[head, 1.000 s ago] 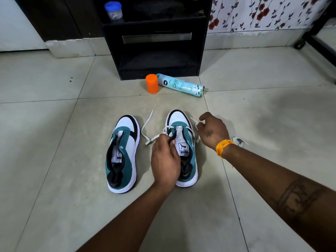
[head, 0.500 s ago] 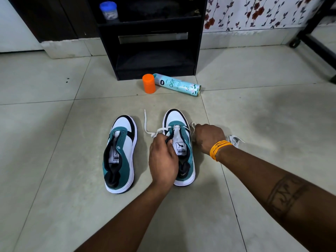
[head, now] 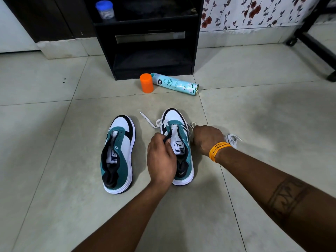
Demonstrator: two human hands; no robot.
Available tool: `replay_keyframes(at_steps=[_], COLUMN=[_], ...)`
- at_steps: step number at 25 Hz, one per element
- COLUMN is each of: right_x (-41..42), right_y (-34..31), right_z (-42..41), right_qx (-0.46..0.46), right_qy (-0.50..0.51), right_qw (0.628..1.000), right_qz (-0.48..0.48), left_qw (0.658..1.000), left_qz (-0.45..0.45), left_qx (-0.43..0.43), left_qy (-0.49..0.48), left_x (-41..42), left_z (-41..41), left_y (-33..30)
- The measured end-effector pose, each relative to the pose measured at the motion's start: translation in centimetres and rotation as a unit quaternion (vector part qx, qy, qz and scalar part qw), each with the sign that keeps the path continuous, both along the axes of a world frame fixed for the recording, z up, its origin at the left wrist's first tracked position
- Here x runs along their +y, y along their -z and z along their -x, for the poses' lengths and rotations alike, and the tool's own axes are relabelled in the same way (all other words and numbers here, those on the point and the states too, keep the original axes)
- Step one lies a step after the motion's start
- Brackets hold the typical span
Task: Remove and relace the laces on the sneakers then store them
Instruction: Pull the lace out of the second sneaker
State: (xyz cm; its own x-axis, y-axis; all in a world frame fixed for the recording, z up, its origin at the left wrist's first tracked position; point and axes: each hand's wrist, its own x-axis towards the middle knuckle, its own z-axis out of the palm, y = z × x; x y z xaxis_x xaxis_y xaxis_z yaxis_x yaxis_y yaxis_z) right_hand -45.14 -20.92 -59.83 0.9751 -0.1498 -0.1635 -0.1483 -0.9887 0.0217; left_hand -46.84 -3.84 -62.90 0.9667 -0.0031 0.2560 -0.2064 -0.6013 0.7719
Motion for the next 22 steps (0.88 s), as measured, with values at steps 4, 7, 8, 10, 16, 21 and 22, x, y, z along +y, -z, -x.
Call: replay_keyframes(at_steps=[4, 7, 8, 10, 16, 21, 22], right_x=[1.1, 1.5, 1.3, 0.7, 0.5, 1.2, 0.8], right_y=[-0.5, -0.1, 0.0, 0.3, 0.6, 0.0, 0.0], right_z=[-0.5, -0.6, -0.6, -0.6, -0.3, -0.6, -0.6], right_qx=[-0.094, -0.092, -0.088, -0.058, -0.087, -0.092, -0.063], right_qy=[-0.013, -0.034, -0.032, -0.017, -0.008, -0.033, -0.013], right_qw=[0.995, 0.995, 0.996, 0.998, 0.995, 0.995, 0.998], right_qz=[-0.041, -0.014, -0.004, 0.013, -0.041, 0.017, 0.021], left_qw=[1.000, 1.000, 1.000, 1.000, 1.000, 1.000, 1.000], left_qz=[0.000, 0.003, 0.004, 0.002, 0.005, 0.007, 0.009], left_qx=[-0.001, -0.003, -0.003, -0.001, 0.002, 0.000, 0.002], left_qy=[-0.001, 0.000, 0.001, 0.000, -0.003, 0.000, -0.001], left_x=[0.0, 0.0, 0.0, 0.0, 0.1, 0.0, 0.1], left_z=[-0.1, 0.0, 0.0, 0.0, -0.1, -0.1, -0.1], left_y=[0.1, 0.1, 0.1, 0.0, 0.2, 0.3, 0.3])
